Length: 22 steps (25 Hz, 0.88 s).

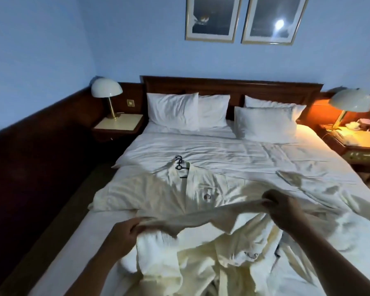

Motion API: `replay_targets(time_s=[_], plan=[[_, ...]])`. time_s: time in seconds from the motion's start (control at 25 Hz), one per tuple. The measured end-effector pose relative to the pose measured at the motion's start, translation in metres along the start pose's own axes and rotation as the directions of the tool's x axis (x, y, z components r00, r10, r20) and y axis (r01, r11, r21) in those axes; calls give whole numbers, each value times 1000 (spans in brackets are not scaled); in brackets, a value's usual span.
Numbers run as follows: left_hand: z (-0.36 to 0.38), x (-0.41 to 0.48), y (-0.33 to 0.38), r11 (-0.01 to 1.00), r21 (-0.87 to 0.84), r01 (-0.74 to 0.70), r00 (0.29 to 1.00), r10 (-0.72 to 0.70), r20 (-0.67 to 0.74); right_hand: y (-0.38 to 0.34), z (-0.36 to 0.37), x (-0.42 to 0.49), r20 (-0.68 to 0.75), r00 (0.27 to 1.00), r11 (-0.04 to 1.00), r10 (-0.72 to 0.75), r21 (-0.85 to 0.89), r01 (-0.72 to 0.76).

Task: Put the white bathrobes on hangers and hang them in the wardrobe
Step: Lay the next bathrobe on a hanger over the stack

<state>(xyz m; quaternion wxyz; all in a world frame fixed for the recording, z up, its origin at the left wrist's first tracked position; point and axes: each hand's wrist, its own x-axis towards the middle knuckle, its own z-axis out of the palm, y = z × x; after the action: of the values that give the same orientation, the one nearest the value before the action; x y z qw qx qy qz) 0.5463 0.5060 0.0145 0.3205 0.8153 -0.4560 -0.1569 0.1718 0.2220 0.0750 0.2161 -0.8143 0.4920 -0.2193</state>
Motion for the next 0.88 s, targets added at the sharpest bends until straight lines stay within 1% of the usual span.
replay_targets(time_s=[0.04,0.08,0.12,0.16,0.2,0.24,0.28,0.36,0.4,0.44,0.48,0.52,0.56,0.6,0.64,0.68,0.72,0.76,0.8,0.84,0.88], plan=[[8,-2,-1,999,-28,20,998,-21,-55,2,12,-5,-104,994,999,40,22,-38],[13,-3,1,995,-91,31,992,-41,-116,2,19,-7,-183,980,996,81,58,-71],[13,-2,5,990,-140,32,983,-56,-174,3,24,-8,-208,967,986,147,107,-127],[9,0,8,985,-170,-2,975,-36,-220,3,25,-5,-188,957,967,219,170,-188],[3,1,13,988,-142,-66,968,29,-248,2,26,-1,-160,946,942,282,232,-241],[-1,4,15,984,-88,-152,957,125,-262,0,25,3,-167,933,924,318,277,-265],[-7,8,17,978,-6,-208,936,197,-291,-4,23,7,-218,919,919,329,299,-258],[-24,21,32,967,104,-232,902,254,-348,-23,15,14,-349,886,928,306,317,-196],[-34,30,40,948,191,-256,864,312,-394,-35,9,18,-400,877,940,267,308,-145],[-41,38,48,906,297,-301,789,412,-456,-47,3,22,-445,870,953,211,290,-82],[-47,46,53,882,336,-330,707,467,-531,-59,-3,26,-489,859,963,150,268,-16],[-56,53,61,905,278,-321,690,425,-587,-67,-8,33,-532,842,969,92,241,47],[-67,61,69,930,192,-313,693,362,-623,-73,-15,42,-568,822,972,36,212,104],[-78,71,78,936,153,-316,683,337,-649,-77,-21,53,-595,804,969,-4,194,149],[-88,82,86,932,149,-330,656,340,-674,-80,-27,68,-609,793,969,-28,177,171],[-97,99,94,924,166,-345,626,358,-693,-84,-32,86,-612,790,970,-40,167,178],[-104,123,100,909,177,-377,604,386,-698,-90,-36,108,-588,808,974,-43,156,165],[-107,153,104,903,180,-390,599,397,-695,-97,-38,136,-537,842,982,-48,129,138],[-106,185,105,908,184,-375,624,395,-675,-103,-38,165,-451,892,992,-34,95,86],[-101,221,101,918,194,-347,676,388,-627,-104,-31,197,-338,941,998,0,63,23],[-91,259,90,930,207,-303,756,367,-542,-103,-20,231,-246,969,1000,24,19,-20]])
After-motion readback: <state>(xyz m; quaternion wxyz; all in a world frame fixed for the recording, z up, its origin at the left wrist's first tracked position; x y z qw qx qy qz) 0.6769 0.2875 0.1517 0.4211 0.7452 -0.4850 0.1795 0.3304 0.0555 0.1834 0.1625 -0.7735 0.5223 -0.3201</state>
